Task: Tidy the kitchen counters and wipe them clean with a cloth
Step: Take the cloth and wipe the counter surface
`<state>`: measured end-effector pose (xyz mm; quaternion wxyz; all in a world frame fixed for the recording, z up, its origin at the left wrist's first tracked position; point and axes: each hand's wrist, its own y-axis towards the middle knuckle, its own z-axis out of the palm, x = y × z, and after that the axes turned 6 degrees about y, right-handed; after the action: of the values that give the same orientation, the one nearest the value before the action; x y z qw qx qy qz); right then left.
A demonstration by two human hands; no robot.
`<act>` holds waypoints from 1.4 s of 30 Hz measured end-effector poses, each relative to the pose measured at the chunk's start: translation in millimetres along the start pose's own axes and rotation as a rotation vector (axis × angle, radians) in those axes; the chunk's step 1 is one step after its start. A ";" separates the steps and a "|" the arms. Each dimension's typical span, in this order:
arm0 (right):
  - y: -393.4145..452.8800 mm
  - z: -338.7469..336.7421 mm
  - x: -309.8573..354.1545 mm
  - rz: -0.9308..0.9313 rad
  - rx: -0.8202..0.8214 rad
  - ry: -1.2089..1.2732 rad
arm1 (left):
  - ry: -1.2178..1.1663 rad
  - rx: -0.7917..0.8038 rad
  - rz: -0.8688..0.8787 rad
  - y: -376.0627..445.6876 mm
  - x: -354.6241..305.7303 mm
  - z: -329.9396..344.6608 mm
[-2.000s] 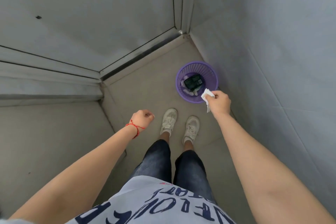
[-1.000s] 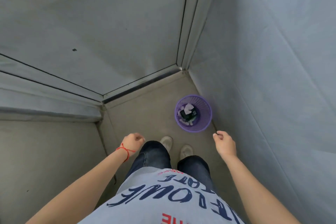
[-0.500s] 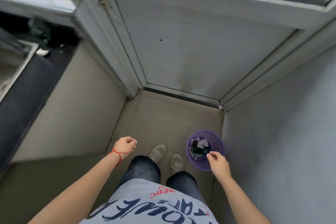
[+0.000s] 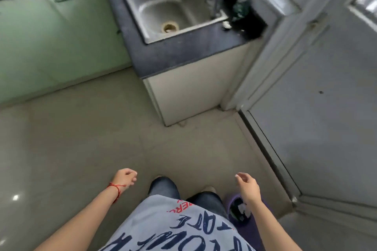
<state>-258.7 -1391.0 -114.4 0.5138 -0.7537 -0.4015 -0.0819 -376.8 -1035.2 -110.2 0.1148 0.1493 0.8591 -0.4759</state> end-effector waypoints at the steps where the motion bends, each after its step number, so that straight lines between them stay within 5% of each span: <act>1: 2.0 14.3 11.7 -0.017 0.027 -0.040 | -0.042 -0.012 -0.034 1.4 14.5 -9.4; 14: 19.1 192.7 156.1 -0.220 0.305 -0.439 | -0.631 -0.147 -0.360 20.8 133.3 -99.5; 31: 6.4 436.1 372.9 -0.586 0.739 -0.990 | -1.164 -0.382 -0.709 28.2 137.1 -121.3; 42: -72.1 643.1 388.6 -0.687 0.932 -1.142 | -1.417 -0.435 -0.880 58.9 203.3 -161.0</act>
<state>-236.3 -637.3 -149.9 0.4370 -0.2229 -0.8034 0.3376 -553.0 -838.5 -141.5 0.4551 -0.5545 0.6367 -0.2828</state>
